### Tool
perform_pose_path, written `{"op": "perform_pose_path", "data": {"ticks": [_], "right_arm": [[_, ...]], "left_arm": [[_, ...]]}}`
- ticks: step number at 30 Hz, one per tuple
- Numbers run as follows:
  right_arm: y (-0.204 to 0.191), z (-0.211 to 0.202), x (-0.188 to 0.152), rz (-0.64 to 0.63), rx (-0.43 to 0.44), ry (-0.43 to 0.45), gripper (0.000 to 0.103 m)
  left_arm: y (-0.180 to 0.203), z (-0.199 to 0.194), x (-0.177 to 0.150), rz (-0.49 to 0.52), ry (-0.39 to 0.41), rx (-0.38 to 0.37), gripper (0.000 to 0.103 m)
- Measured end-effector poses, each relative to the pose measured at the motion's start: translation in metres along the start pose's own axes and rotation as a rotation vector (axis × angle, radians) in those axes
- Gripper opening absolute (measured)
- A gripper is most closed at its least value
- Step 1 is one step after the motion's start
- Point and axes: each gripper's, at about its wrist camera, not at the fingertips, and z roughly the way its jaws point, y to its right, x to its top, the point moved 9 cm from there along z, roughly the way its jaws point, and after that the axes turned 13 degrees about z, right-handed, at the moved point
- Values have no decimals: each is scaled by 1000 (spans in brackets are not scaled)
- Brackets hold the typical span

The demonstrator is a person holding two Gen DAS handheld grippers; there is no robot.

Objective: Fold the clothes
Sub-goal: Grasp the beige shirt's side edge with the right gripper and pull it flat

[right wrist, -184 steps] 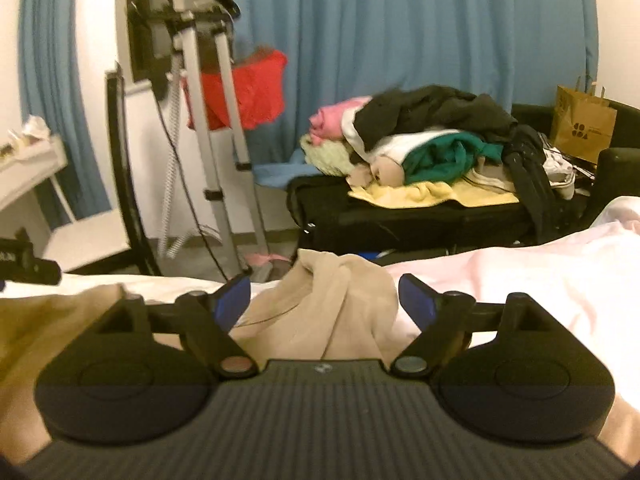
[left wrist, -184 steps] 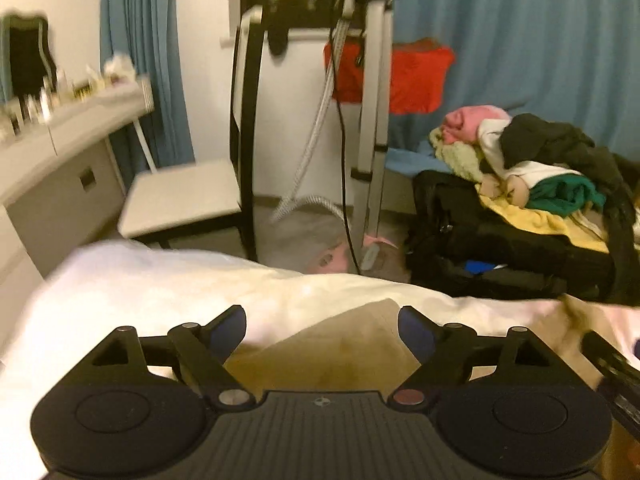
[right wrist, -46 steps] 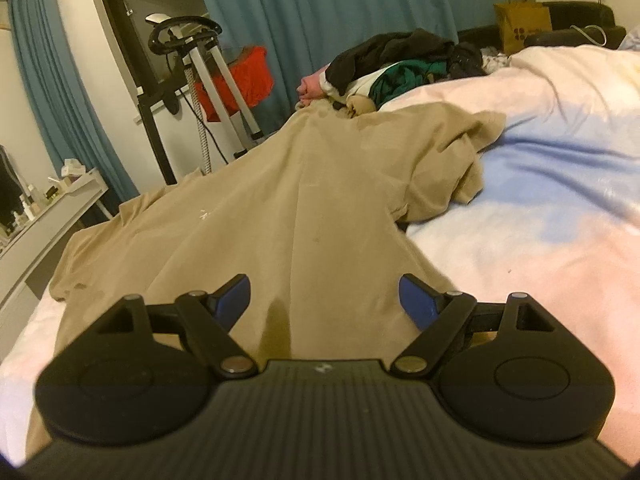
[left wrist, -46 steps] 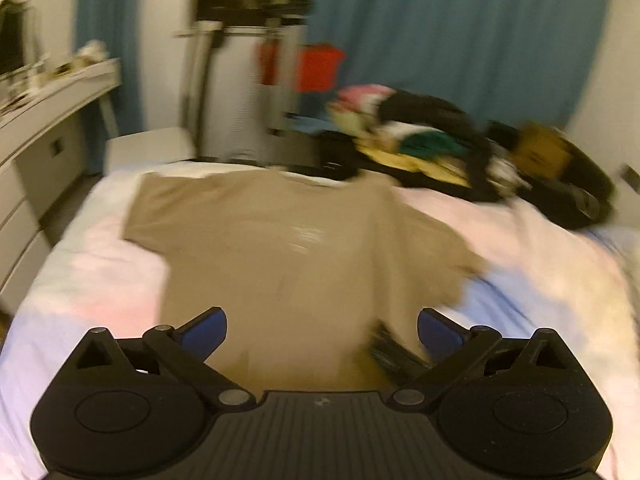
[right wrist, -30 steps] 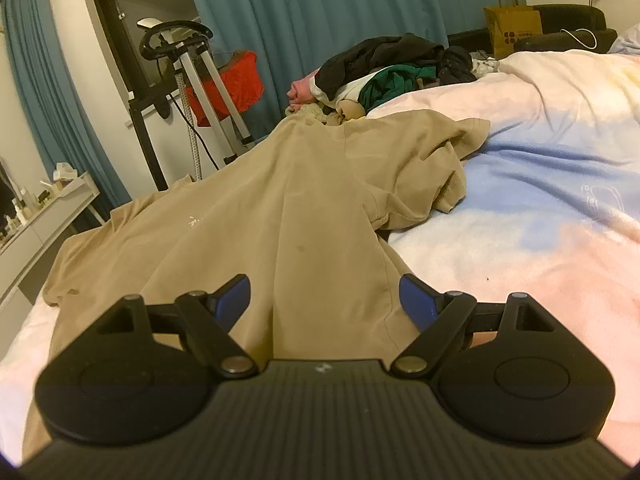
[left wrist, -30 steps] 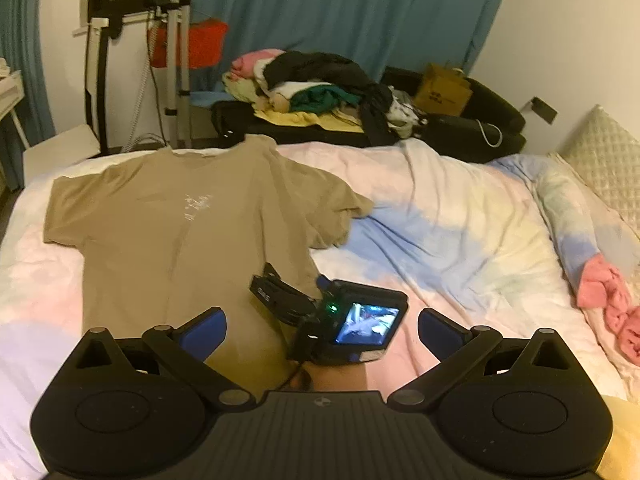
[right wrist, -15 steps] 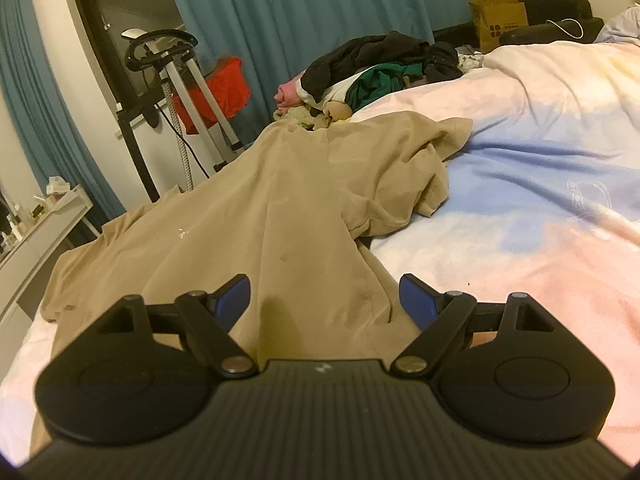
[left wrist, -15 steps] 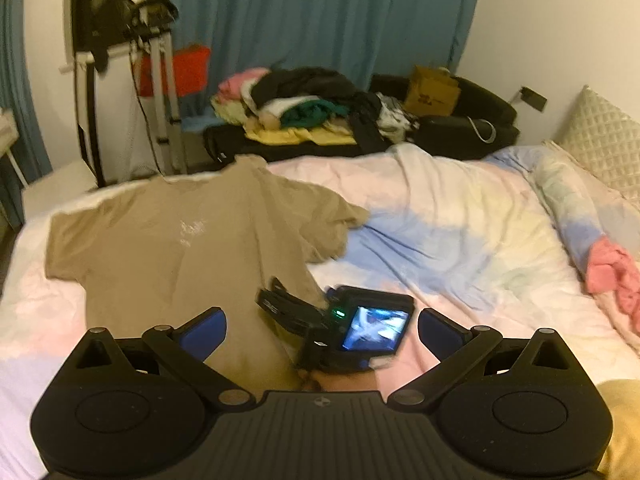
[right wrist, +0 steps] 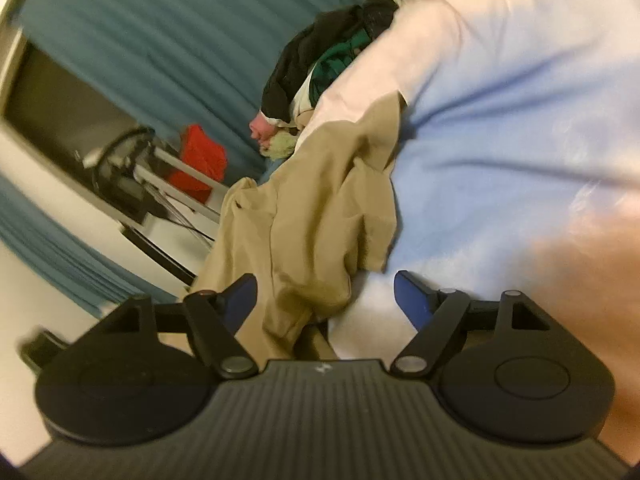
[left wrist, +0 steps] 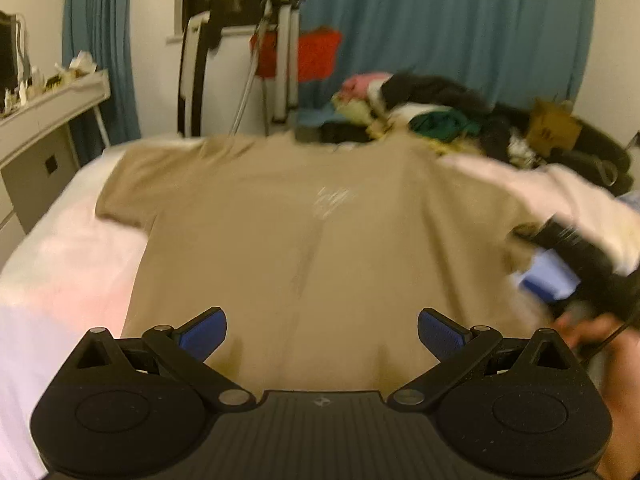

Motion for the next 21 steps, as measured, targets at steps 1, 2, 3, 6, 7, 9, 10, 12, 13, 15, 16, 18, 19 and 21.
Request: {"op": "perform_pose_path", "data": {"ticks": [1,2,3,6,7,9,10,12,13,15,16,18,19,21], "right_arm": [[1,6,2,20,3,4,78],[2,13,5,39,6,7,78],[4,19,7,59,8,11,78],[7,38,14,118,17,22,77],[8,44,17,138,20,26,71],[11,57,21,177,25,33,61],[12,63,24,197,28,36,51],[14,76,29,236,34,44,20],[16,82,31,256,37,47,11],[15,81,46,236,17,73,9],[12,77,58,201,6,100,9],[6,73,79,124,-34,137,8],[4,72,88,88,-59,148,8],[2,76,102,8,-113,151,9]], "left_arm": [[-8,8,-6,-5,-14,3,101],[-14,16,-10,-13,-27,3,101],[-17,19,-11,-33,-31,-17,101],[-13,23,-5,-51,-6,-50,101],[-9,24,-3,-45,4,-54,101],[-1,26,-3,-20,16,-54,101],[2,26,-5,-9,18,-54,101],[6,29,-7,-2,12,-55,101],[8,30,-9,2,10,-56,101],[11,32,-11,9,5,-57,101],[13,34,-13,13,2,-58,101],[16,36,-15,21,-3,-59,101],[18,37,-17,24,-5,-60,101],[17,40,-17,27,-10,-61,101]]}}
